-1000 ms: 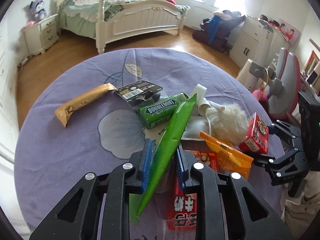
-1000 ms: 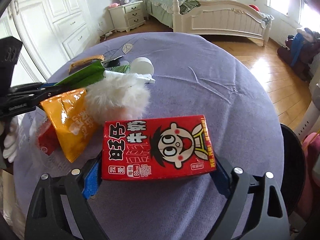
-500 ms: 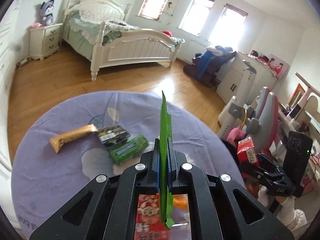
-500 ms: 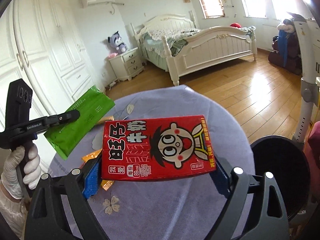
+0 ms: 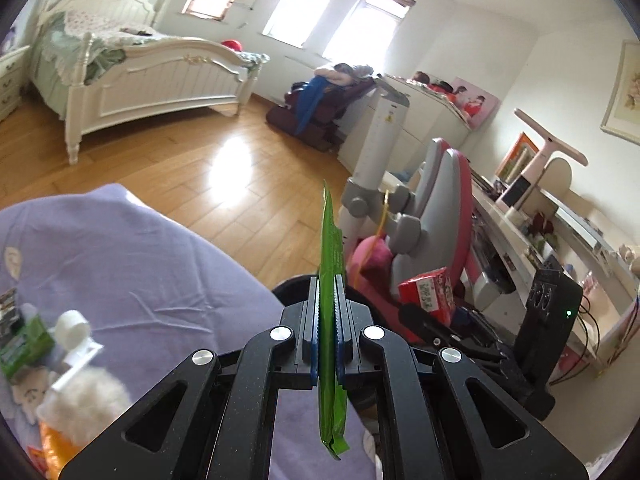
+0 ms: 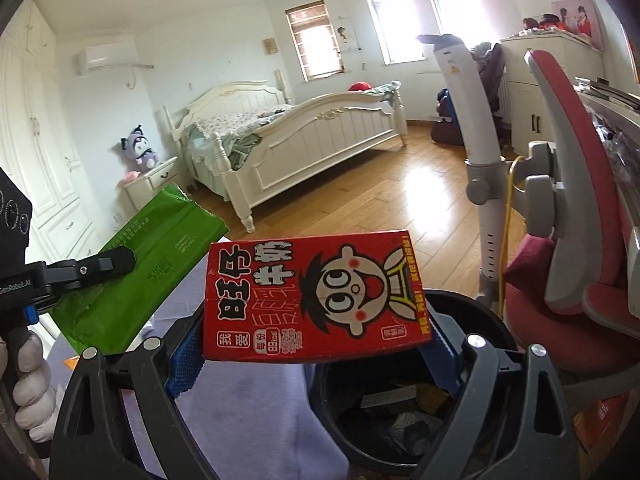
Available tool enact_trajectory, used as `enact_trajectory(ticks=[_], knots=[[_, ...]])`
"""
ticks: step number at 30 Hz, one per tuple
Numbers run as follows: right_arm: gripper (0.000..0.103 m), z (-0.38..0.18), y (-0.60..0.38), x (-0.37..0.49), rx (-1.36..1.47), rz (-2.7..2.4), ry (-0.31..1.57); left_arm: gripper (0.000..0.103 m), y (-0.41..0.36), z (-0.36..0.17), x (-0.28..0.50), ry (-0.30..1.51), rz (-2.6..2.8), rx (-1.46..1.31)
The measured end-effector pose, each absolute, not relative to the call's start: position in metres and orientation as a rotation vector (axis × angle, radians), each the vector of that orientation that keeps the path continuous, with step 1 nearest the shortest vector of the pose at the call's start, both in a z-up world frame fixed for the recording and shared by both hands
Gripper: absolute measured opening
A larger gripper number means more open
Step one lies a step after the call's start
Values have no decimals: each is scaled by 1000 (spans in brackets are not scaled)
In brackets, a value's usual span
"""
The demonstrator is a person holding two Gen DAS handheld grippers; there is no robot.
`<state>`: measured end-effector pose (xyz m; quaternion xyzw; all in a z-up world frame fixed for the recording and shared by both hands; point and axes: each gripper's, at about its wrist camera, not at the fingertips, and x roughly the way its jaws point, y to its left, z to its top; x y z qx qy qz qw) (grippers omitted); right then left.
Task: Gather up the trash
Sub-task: 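Grasp the green packet with the left tool while the right tool grasps the red milk box, then open both tools over the bin, dropping green packet and red box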
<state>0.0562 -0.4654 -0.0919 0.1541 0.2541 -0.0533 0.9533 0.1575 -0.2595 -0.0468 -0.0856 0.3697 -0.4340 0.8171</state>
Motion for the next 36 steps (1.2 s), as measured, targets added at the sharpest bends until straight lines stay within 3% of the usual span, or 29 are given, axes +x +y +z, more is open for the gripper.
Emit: enact_trajectory(ticks=[14,34,35,36], knots=[[88,-155,-533,42,420,-222,610,7,-386,-107,166,897,-1020,-79],[89,-175,-552,48,424,-239,656,7,-426,-136,177,944,-995,-17],[90,-176,-553,48,422,-247,656,10,-427,-135,177,938,-985,-3],[92,-176,-554,48,421,-251,655,21,-428,-135,177,935,-983,6]])
